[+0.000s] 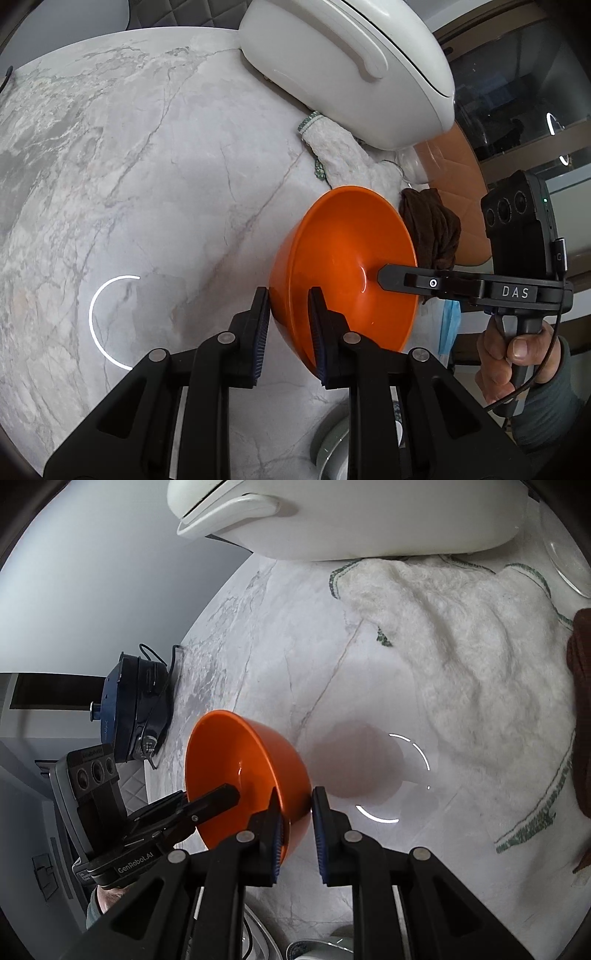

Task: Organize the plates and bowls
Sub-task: 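Lift the orange bowl with both grippers and carry it over the nested bowls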

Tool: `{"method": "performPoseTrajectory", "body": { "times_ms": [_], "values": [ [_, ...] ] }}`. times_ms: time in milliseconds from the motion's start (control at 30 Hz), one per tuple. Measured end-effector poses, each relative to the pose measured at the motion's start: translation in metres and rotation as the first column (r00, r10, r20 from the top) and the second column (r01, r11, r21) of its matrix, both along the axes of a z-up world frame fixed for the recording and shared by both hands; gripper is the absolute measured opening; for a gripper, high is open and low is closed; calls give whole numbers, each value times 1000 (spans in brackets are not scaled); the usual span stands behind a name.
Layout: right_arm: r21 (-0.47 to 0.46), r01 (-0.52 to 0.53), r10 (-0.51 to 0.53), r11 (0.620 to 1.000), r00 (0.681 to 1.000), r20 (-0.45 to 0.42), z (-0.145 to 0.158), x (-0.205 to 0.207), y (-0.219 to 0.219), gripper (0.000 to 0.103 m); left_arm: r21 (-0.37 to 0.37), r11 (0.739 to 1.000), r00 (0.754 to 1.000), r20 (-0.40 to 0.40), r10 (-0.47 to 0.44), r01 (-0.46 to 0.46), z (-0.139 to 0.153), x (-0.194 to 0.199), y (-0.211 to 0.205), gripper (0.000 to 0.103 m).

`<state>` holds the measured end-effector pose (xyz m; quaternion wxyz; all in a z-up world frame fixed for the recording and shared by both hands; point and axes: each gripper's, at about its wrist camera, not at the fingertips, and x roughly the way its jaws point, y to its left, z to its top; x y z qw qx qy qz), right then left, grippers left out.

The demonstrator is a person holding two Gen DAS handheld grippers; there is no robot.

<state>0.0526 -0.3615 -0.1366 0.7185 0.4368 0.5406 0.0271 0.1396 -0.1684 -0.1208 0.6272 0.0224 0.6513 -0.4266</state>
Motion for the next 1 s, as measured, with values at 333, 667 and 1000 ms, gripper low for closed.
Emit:
{"method": "performPoseTrajectory", "body": {
  "times_ms": [333,667,1000],
  "values": [
    [18,-10,10,1000,1000,17,15,-58,19,17,-4,1000,1000,-3,1,-1,23,-68,27,19],
    [25,-40,40,999,999,9,23,-118,39,17,4,1000,1000,-24,-11,12,32,-146,47,19],
    [39,-61,62,997,998,-30,15,-170,52,17,40,999,999,-46,-18,20,27,-209,61,19]
  ]
}}
